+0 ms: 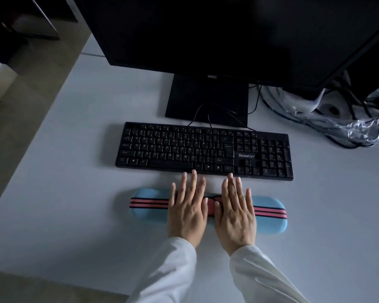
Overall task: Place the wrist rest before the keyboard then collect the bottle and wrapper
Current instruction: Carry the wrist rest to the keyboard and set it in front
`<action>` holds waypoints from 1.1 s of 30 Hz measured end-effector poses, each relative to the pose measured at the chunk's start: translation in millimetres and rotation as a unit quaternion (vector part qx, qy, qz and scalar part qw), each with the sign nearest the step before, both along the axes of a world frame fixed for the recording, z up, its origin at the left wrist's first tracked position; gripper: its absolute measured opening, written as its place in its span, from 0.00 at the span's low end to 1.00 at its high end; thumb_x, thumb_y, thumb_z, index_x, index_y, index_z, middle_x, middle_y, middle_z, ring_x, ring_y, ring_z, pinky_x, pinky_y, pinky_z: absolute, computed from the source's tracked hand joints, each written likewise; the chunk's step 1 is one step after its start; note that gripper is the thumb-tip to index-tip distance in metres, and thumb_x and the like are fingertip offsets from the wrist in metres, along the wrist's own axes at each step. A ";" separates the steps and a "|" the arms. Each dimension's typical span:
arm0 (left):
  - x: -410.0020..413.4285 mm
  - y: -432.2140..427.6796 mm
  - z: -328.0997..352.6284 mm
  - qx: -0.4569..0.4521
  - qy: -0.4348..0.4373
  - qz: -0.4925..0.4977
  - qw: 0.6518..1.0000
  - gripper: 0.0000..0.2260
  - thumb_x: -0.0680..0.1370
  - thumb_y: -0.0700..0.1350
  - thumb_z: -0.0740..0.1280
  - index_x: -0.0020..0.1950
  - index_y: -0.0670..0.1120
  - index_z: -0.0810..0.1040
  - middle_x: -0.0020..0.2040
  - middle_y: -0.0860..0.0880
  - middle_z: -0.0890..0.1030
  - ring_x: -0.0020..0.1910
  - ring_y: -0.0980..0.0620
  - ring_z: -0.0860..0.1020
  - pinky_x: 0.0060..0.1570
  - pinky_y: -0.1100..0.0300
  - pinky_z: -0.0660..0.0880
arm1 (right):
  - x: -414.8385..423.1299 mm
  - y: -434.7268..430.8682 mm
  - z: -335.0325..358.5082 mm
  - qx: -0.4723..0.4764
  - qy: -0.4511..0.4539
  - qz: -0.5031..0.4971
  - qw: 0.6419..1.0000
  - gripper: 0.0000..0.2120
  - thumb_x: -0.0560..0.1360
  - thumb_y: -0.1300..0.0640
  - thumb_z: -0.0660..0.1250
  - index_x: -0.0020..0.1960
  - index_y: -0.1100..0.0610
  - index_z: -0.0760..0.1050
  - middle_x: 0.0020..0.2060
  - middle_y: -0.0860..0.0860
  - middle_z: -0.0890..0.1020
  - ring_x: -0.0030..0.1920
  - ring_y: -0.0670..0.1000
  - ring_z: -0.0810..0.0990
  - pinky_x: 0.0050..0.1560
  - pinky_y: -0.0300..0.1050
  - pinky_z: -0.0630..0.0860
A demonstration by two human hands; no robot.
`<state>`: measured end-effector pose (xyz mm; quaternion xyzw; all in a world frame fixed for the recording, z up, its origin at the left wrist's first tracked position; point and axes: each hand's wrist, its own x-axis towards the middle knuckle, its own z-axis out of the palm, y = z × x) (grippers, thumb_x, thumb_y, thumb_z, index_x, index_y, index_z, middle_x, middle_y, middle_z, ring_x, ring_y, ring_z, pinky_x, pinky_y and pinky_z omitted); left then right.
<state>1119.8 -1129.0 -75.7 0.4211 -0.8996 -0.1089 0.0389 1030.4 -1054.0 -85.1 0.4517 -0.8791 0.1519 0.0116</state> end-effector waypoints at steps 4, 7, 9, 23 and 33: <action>15.7 -3.9 1.8 0.003 -0.009 0.020 1.000 0.23 0.79 0.51 0.43 0.70 0.50 0.66 0.72 0.48 0.70 0.72 0.51 0.59 0.71 0.53 0.47 | -12.9 13.1 0.6 -0.002 -0.002 0.015 1.000 0.26 0.79 0.51 0.44 0.70 0.62 0.64 0.70 0.57 0.69 0.76 0.42 0.42 0.74 0.46 0.49; 28.2 -10.1 1.5 0.004 -0.017 0.033 0.999 0.23 0.79 0.51 0.42 0.70 0.50 0.66 0.71 0.49 0.70 0.72 0.51 0.59 0.71 0.54 0.46 | -18.5 20.2 0.2 0.003 0.001 0.007 1.000 0.25 0.78 0.51 0.45 0.70 0.61 0.64 0.70 0.56 0.69 0.76 0.41 0.43 0.74 0.46 0.49; 36.4 -14.3 1.0 0.001 -0.019 0.040 0.999 0.23 0.79 0.51 0.42 0.70 0.50 0.65 0.71 0.49 0.70 0.72 0.51 0.59 0.71 0.54 0.46 | -22.7 24.7 0.4 0.007 0.002 -0.006 1.000 0.25 0.78 0.52 0.47 0.70 0.61 0.65 0.70 0.55 0.70 0.76 0.44 0.49 0.74 0.44 0.48; 81.2 -38.6 -10.6 -0.032 0.049 0.129 0.990 0.20 0.77 0.46 0.52 0.68 0.52 0.68 0.71 0.45 0.71 0.71 0.44 0.66 0.68 0.52 0.57 | -53.1 60.7 0.4 -0.002 -0.032 -0.115 0.993 0.26 0.76 0.54 0.49 0.70 0.63 0.64 0.70 0.59 0.70 0.73 0.55 0.61 0.72 0.46 0.54; 137.9 -38.5 17.2 0.098 0.064 0.225 0.967 0.23 0.77 0.46 0.54 0.70 0.38 0.65 0.74 0.38 0.63 0.75 0.39 0.59 0.72 0.46 0.58 | -51.0 97.2 44.7 0.085 -0.179 -0.238 0.951 0.26 0.79 0.52 0.49 0.74 0.62 0.54 0.76 0.57 0.56 0.77 0.55 0.49 0.75 0.49 0.44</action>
